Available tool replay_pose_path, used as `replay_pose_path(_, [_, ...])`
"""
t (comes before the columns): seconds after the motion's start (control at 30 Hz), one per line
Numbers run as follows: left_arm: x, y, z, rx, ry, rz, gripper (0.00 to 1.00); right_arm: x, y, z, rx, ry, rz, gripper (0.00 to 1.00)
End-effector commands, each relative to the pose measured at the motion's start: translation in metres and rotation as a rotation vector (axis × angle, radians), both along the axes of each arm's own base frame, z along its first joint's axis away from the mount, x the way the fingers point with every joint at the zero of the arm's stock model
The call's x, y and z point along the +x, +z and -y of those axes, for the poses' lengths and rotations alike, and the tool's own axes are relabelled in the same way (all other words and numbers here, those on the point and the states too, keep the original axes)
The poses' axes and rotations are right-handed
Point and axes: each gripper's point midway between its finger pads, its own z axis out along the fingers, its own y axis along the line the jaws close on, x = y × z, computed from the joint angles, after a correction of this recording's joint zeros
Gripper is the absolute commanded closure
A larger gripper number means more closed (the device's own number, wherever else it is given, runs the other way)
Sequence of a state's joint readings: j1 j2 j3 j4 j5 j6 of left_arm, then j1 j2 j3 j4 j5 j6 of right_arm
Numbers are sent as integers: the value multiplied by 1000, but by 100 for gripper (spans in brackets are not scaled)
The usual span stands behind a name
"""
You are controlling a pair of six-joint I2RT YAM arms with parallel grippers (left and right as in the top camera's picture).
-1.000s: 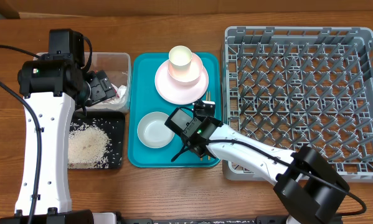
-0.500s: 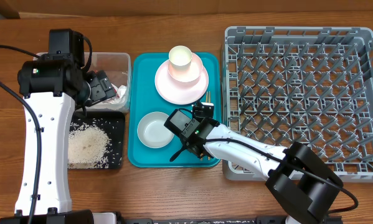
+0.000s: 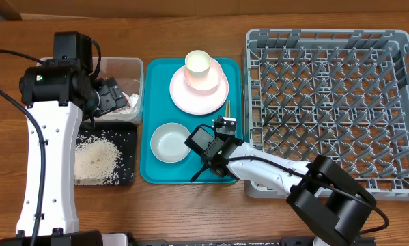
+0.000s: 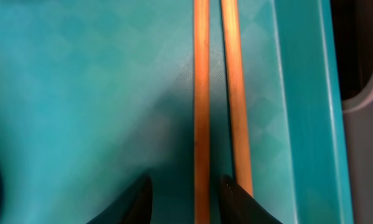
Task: Sort waste into correct bins and load items into the dishwasher
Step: 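Lower the right gripper and close it on the chopsticks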
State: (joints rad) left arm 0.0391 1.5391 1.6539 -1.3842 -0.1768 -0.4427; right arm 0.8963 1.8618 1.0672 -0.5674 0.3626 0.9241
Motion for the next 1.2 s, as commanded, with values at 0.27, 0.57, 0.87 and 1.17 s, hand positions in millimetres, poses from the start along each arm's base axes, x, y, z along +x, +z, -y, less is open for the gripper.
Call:
replay_pose_path(0.27, [1,3,-1,6,4,10,0,-4,-6,-3,34,-6,-29,67])
replay_pose_path(0.57, [1,3,-1,6,4,10,0,5,-5,-1,21,-15,22,67])
replay_pose_path(0.87, [1,3,-1,6,4,10,0,1,-9,-8,51,-2,-10,73])
replay_pose_path(1.17, [1,3,-1,6,5,10,0,1,-9,-7,47,-4,-7,74])
